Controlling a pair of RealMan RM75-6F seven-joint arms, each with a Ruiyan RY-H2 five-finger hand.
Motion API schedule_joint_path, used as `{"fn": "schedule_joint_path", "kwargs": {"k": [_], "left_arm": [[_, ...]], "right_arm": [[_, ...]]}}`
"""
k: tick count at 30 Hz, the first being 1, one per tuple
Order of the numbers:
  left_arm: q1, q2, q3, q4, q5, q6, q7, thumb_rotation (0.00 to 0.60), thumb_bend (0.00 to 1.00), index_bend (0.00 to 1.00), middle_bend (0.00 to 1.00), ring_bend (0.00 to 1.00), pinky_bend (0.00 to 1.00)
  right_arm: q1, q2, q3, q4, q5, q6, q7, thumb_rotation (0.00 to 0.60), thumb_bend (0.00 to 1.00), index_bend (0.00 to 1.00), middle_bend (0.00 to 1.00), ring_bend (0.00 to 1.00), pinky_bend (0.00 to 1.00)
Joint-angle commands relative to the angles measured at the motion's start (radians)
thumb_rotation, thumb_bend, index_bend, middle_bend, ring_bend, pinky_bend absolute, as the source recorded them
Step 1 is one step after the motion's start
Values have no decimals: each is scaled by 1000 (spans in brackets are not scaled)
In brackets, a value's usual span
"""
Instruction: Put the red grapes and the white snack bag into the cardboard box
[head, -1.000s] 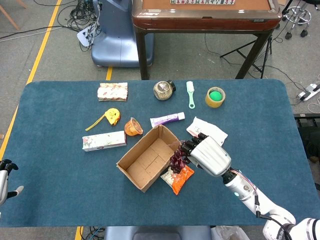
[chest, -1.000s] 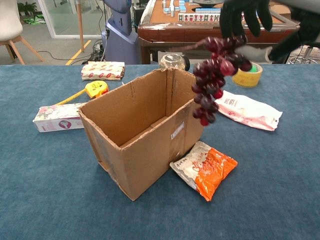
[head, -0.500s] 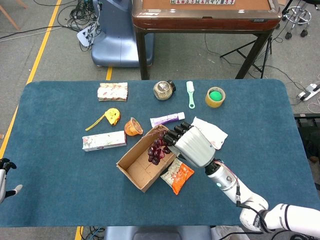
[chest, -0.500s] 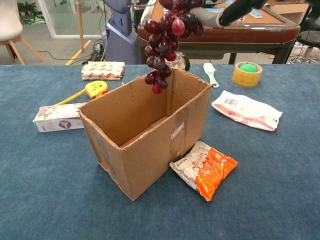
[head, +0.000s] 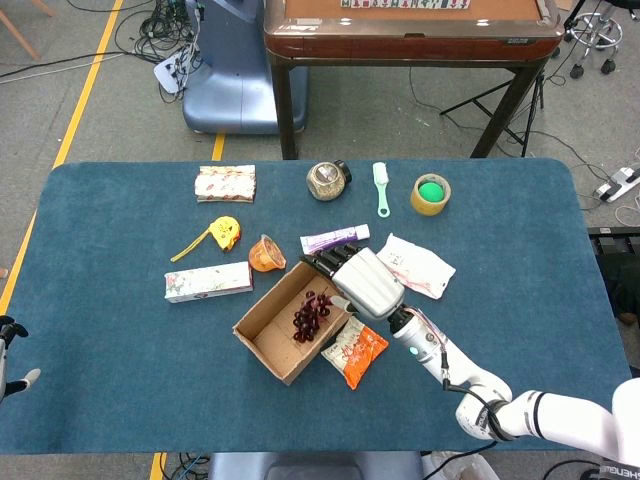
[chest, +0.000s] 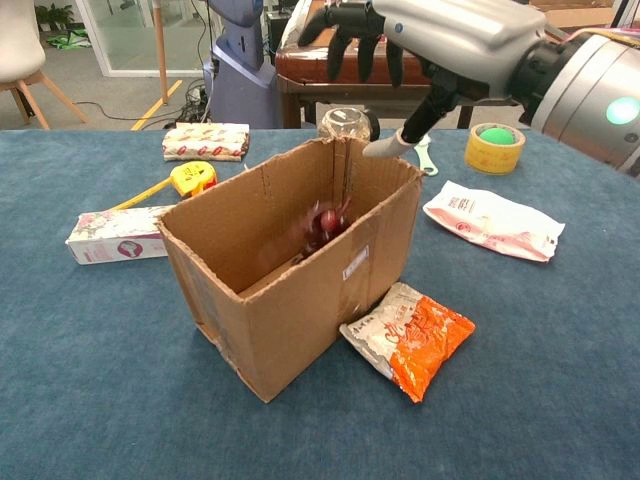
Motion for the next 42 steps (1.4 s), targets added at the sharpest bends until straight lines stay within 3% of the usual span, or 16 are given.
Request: {"fn": "schedule_joint_path", "kwargs": {"k": [1, 8, 14, 19, 31, 42], "left_arm": [[0, 0, 1, 0, 0, 0, 2, 600, 55, 415, 291, 213, 361], [-1, 1, 4, -3, 5, -2, 4, 600, 55, 416, 292, 212, 361], [-3, -6, 6, 1, 5, -4, 12, 600, 56, 416, 292, 213, 361], [-5, -13, 8, 7, 3, -8, 16, 600, 56, 416, 292, 213, 361], [-6, -16, 9, 8, 7, -9, 12, 600, 55, 417, 292, 213, 362], [-5, -10, 9, 0, 16, -5, 5, 600, 56, 417, 293, 214, 361]], "right_arm": [[1, 40, -8, -35, 2, -12, 22, 600, 0, 26, 152, 249, 417], [-76, 133, 1, -100, 58, 69, -92, 600, 0, 57, 165, 223, 411], [-152, 223, 17, -129, 205, 90, -135, 600, 0, 104, 179, 209, 405], [-188, 242, 27, -132, 329, 89, -166, 600, 0, 106, 177, 174, 347], [-187, 129, 47, -101, 665, 62, -286, 600, 0, 106, 101, 68, 181], [-119, -24, 71, 69, 863, -25, -309, 600, 0, 105, 50, 17, 111]]}}
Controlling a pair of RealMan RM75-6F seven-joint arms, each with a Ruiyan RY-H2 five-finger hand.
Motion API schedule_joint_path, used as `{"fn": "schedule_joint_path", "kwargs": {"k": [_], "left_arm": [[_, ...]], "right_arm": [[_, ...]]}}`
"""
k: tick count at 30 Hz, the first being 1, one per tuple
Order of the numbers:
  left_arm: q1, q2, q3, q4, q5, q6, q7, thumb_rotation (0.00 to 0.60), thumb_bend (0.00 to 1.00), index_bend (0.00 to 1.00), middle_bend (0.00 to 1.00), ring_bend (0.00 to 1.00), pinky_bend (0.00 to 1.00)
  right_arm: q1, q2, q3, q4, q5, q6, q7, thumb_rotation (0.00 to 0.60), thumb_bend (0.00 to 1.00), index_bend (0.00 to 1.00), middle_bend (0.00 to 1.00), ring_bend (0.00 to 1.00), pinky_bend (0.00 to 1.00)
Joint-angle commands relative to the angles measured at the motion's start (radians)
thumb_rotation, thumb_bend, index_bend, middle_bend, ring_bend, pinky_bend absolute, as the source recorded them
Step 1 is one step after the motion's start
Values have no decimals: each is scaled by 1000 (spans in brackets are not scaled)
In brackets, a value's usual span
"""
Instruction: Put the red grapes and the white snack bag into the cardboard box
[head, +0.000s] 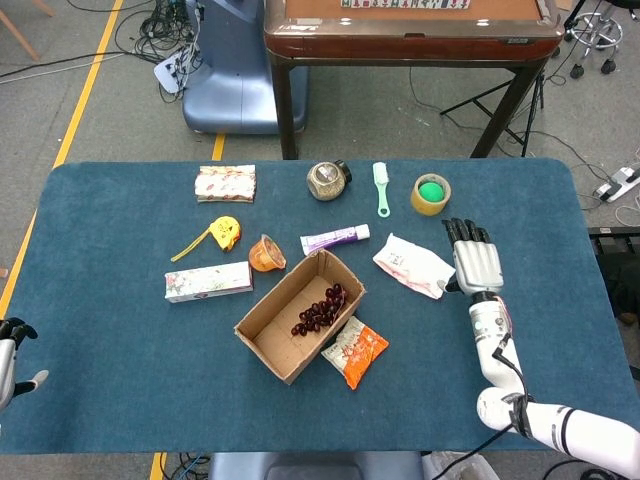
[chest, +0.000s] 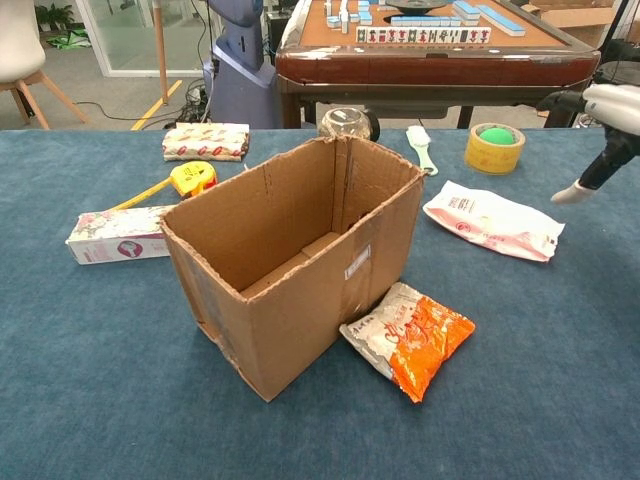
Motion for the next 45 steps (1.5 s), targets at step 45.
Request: {"fn": "schedule_joint_path", "kwargs": {"k": [45], "left_arm": [[6, 21, -2, -25, 14, 13, -13, 600, 56, 419, 296, 218, 361]], "right_arm": [[121, -246, 23, 396, 166, -264, 118, 600, 315, 185, 281, 236, 377]]}}
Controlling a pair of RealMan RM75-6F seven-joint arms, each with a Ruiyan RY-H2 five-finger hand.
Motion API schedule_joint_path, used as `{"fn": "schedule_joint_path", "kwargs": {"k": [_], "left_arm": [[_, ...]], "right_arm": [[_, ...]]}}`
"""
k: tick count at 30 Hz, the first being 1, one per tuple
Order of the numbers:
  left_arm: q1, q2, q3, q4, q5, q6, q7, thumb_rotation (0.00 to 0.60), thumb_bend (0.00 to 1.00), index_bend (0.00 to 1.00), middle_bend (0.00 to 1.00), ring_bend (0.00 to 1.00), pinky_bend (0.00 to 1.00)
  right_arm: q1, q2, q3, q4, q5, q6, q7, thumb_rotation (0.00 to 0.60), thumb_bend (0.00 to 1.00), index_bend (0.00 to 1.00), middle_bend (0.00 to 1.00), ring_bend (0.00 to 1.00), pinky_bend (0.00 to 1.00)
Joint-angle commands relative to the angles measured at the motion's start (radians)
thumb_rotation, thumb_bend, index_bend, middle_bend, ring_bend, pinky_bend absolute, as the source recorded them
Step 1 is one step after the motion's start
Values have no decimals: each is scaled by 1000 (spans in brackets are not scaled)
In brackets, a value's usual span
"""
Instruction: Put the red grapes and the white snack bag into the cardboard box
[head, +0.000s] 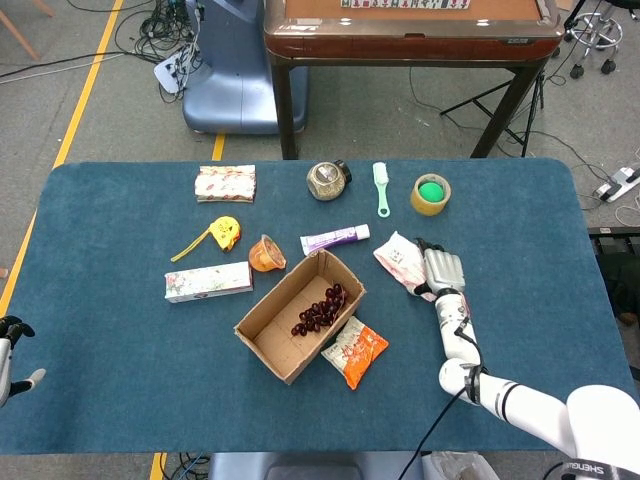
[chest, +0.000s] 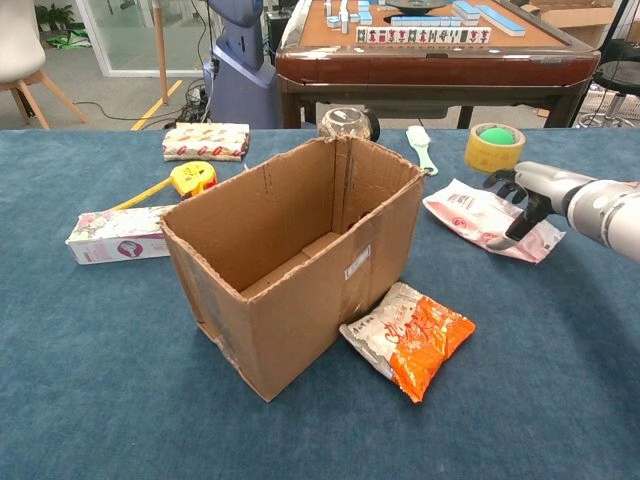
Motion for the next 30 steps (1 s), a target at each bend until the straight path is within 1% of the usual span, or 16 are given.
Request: {"fn": "schedule_joint_path", "kwargs": {"k": [1, 3, 6, 10, 12, 16, 19, 24, 30], "left_arm": [[0, -1, 0, 0, 0, 0, -1, 600, 56, 419, 296, 218, 362], [0, -1, -1, 0, -1, 0, 0, 600, 55, 420, 296, 218, 361], [0, 1, 0, -2, -1, -1, -1, 600, 56, 420, 296, 218, 361], [0, 2, 1, -2, -3, -5, -1, 600, 55, 420, 296, 218, 361], [-1, 1, 1, 0, -5, -7, -1, 600, 56, 420, 296, 218, 361], [-2, 0, 2, 3, -6, -10, 0, 600, 55, 420, 296, 218, 361], [-3, -3, 3, 5, -6, -12, 2, 600, 55, 420, 296, 218, 361], [-3, -9, 4, 11, -3, -10, 4, 600, 55, 420, 296, 218, 361], [-4, -16, 9, 15, 2, -13, 10, 600, 55, 421, 296, 218, 361]], "right_arm": [[-1, 0, -1, 0, -2, 1, 2, 600, 342, 192, 307, 263, 392], [-4, 0, -1, 0, -8, 5, 9, 600, 395, 215, 356, 316, 423], [-9, 0, 0, 0, -23, 14, 22, 600, 439, 267, 410, 375, 456], [-19, 11, 1, -16, -54, 34, 42, 600, 461, 296, 441, 413, 481], [-27, 28, 4, -47, -72, 45, 55, 600, 462, 304, 442, 415, 482], [-46, 77, 8, -144, -133, 98, 74, 600, 462, 330, 447, 418, 482], [-65, 114, 4, -231, -205, 171, 77, 600, 462, 338, 448, 419, 482], [-99, 182, -19, -374, -338, 300, 47, 600, 462, 350, 448, 419, 482], [-124, 272, -59, -521, -484, 396, -27, 600, 462, 357, 448, 419, 482]]}}
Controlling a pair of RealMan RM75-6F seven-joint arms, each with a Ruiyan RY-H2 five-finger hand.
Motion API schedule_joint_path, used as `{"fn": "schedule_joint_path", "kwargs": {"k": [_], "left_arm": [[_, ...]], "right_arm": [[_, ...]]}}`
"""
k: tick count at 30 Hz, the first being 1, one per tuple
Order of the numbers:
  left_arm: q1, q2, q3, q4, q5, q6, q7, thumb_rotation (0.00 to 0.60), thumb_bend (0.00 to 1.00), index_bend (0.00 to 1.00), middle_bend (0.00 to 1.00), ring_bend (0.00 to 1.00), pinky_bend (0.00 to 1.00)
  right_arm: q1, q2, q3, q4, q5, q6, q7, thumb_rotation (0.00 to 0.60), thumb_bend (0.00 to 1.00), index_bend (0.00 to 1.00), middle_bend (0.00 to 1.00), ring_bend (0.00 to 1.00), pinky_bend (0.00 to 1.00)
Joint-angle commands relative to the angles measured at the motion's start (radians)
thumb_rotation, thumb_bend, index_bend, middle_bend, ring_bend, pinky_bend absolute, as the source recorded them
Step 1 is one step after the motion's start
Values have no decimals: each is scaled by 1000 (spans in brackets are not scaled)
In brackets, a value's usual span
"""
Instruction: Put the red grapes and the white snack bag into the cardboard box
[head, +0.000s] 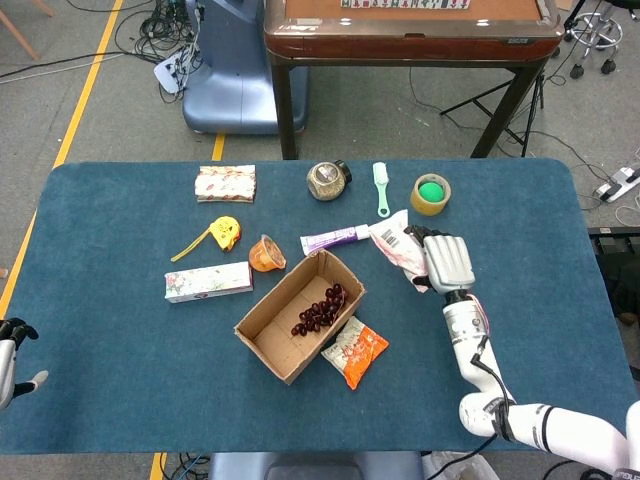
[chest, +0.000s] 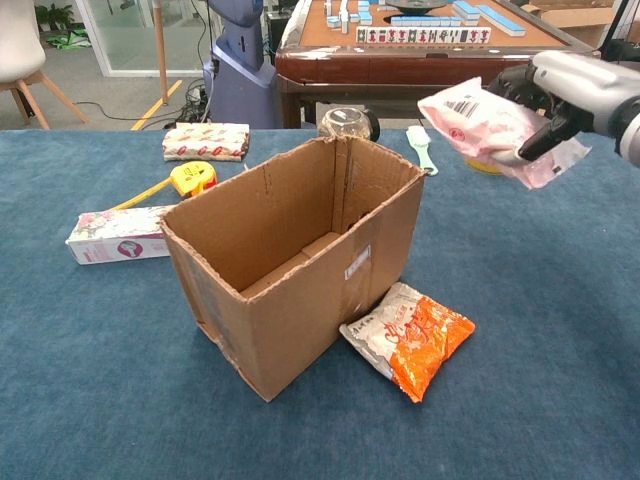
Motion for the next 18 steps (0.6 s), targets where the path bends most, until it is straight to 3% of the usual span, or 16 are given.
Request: {"fn": "schedule_joint_path", "kwargs": {"k": [1, 7, 11, 18], "left_arm": [[0, -3, 2, 1, 1, -1, 2, 600, 55, 421, 296, 218, 361], [-1, -8, 3, 5, 0, -4, 7, 600, 55, 421, 296, 218, 361], [-2, -11, 6, 7, 0, -7, 10, 600, 55, 421, 296, 217, 361], [-1, -12, 5, 7, -1, -4, 10, 600, 56, 421, 296, 218, 361]], "right_arm": [[-23, 66, -38, -88, -114, 59, -56, 600, 462, 362, 448, 419, 482], [-18, 138, -103, -154, -287, 88, -181, 600, 462, 383, 448, 419, 482], [0, 159, -135, -133, -429, 104, -265, 600, 461, 387, 448, 419, 482], [37, 162, -159, -57, -598, 88, -238, 600, 446, 423, 463, 419, 482]]}}
